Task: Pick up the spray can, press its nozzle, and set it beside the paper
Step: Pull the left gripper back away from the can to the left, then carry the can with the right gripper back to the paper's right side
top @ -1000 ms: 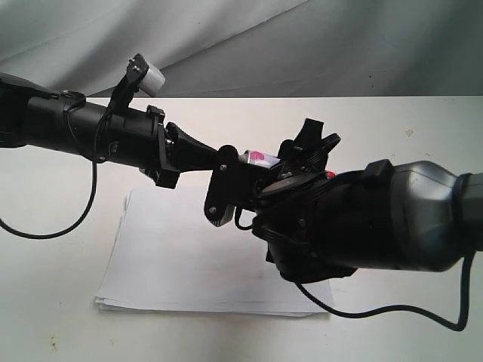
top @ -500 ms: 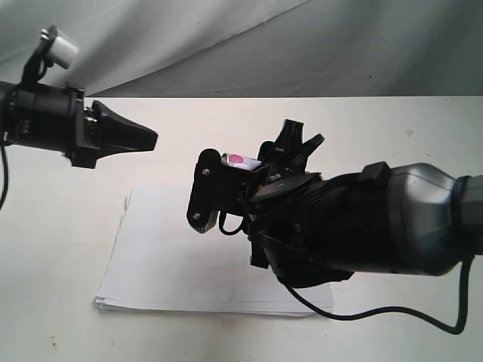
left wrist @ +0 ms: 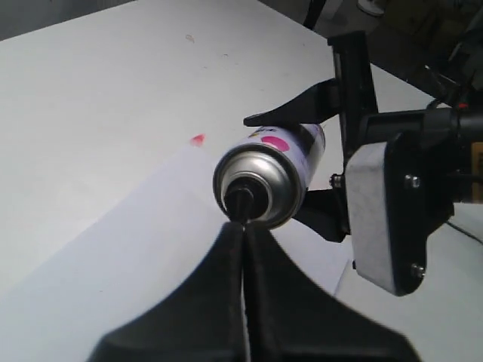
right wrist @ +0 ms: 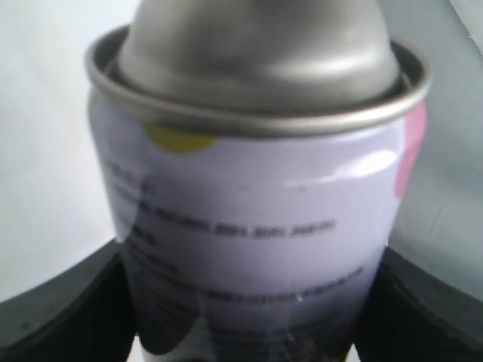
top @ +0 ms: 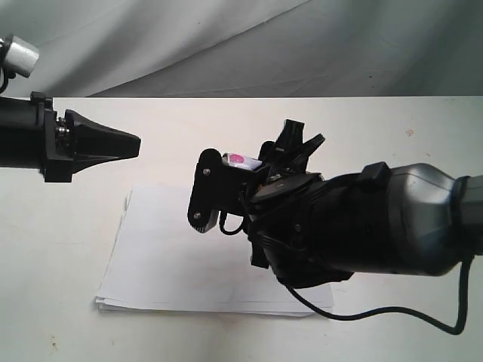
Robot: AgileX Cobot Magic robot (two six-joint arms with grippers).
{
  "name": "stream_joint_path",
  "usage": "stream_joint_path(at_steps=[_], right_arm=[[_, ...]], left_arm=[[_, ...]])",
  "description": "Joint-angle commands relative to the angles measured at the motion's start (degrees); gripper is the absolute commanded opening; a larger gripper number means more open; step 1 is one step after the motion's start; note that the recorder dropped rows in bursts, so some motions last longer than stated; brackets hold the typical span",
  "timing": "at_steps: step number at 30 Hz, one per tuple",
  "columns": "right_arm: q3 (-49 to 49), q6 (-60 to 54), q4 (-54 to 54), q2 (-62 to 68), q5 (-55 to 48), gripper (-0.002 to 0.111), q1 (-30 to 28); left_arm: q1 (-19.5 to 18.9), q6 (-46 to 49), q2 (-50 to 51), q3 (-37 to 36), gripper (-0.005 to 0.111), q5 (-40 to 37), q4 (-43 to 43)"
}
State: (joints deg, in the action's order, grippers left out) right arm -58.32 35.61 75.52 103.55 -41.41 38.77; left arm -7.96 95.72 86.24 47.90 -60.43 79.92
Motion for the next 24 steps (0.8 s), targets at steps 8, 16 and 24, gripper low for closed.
stream_joint_path(at_steps=[8, 16, 24], right_arm=[[-0.52, 0.35, -9.2, -10.04, -3.66, 0.0, 0.04], [-0.41, 0.35, -24.09, -24.7, 0.09, 0.0, -1.96], [0.08, 0.7, -35.98, -39.04, 1.03, 0.0, -6.31]], left_arm=[[-0.11, 1.69, -19.42, -11.55, 0.0, 9.63, 12.15], [-0.11, 7.11, -28.3, -20.08, 0.0, 16.7, 19.23], [-0.11, 11.24, -28.88, -24.51, 0.0, 16.96, 20.03]])
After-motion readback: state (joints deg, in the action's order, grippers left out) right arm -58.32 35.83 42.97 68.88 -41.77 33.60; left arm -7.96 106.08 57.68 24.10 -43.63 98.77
